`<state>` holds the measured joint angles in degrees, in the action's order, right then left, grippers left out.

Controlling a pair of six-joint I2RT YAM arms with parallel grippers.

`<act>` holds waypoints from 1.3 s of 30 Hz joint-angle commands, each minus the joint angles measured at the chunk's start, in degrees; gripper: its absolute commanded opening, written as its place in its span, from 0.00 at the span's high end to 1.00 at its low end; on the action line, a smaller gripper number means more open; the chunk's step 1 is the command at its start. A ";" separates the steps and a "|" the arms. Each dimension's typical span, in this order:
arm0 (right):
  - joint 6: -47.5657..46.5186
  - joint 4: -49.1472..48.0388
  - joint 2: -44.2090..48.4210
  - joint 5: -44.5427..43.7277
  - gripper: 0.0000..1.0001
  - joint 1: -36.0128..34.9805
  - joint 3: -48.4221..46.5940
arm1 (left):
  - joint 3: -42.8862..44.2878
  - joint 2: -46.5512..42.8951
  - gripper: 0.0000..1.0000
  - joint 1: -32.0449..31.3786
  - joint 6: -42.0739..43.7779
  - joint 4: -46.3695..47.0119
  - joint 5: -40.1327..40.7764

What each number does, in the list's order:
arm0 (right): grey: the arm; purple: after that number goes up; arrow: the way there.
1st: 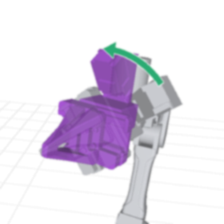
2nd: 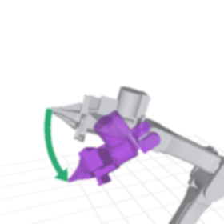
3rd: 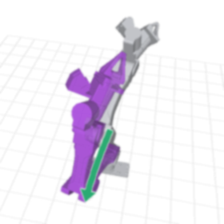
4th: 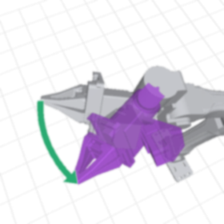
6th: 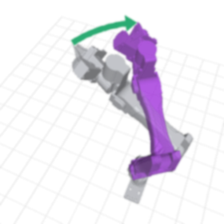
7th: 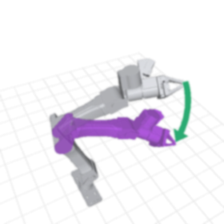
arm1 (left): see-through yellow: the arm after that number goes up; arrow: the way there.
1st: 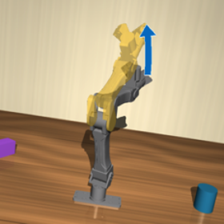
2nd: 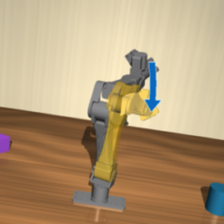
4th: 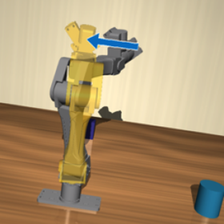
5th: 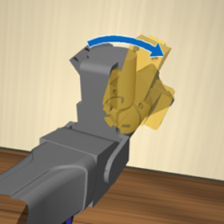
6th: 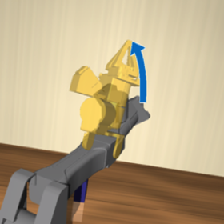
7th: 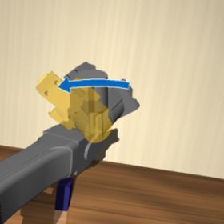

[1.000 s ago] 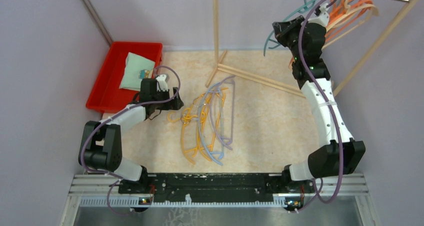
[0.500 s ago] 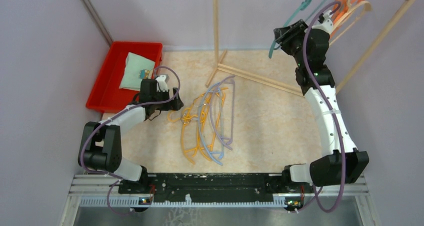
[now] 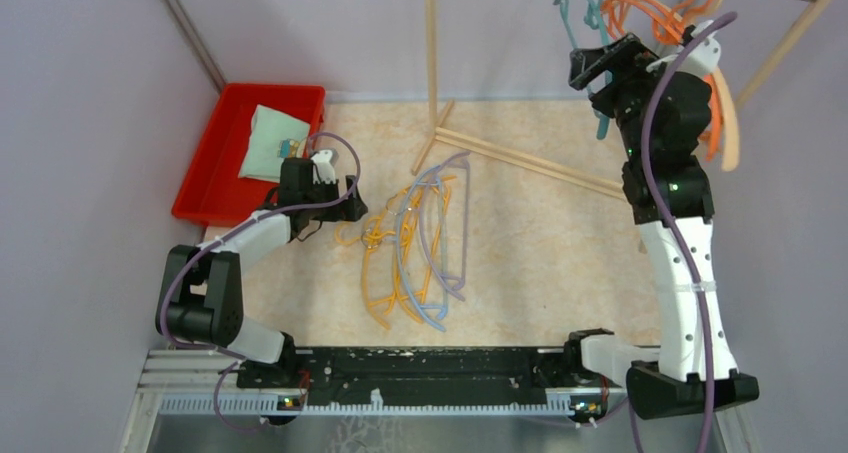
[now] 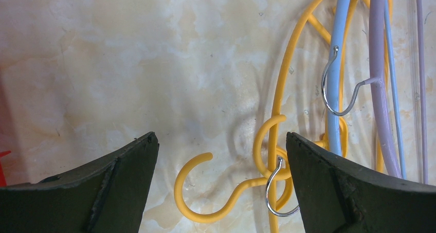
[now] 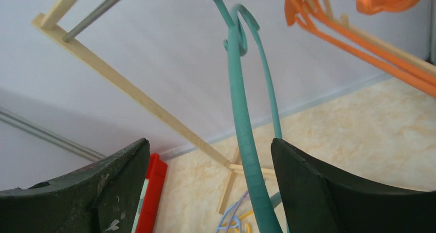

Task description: Organize the hangers

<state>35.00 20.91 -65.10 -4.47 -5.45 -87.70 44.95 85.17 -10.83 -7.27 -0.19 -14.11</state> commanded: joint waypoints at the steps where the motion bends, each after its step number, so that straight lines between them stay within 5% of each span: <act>1: -9.73 0.16 3.94 -4.07 0.13 0.36 -4.58 | 0.26 0.04 0.02 0.20 -0.18 1.27 -1.23; 9: -22.44 -3.42 5.69 -7.16 0.12 0.35 -6.46 | 0.57 0.59 0.02 0.20 -0.54 1.42 -1.60; 17: -20.58 0.00 -4.19 20.72 0.16 -0.48 -15.16 | 0.87 1.22 0.01 0.20 -1.22 1.79 -1.27; 24: -29.89 11.50 -13.47 13.87 0.19 -21.46 -17.97 | 1.17 2.06 0.01 0.20 -1.60 1.75 -0.93; 33: -27.99 13.53 -21.18 15.22 0.26 -32.99 3.10 | 0.27 2.11 0.02 0.28 -2.97 1.94 0.12; 39: -27.84 9.25 -28.81 16.92 0.32 -36.35 8.87 | -0.02 2.07 0.02 0.28 -3.49 1.11 -0.14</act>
<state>7.62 34.85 -91.88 11.33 -40.38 -79.40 44.95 86.89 -10.76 -9.91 -0.01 -14.13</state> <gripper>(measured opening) 0.691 0.987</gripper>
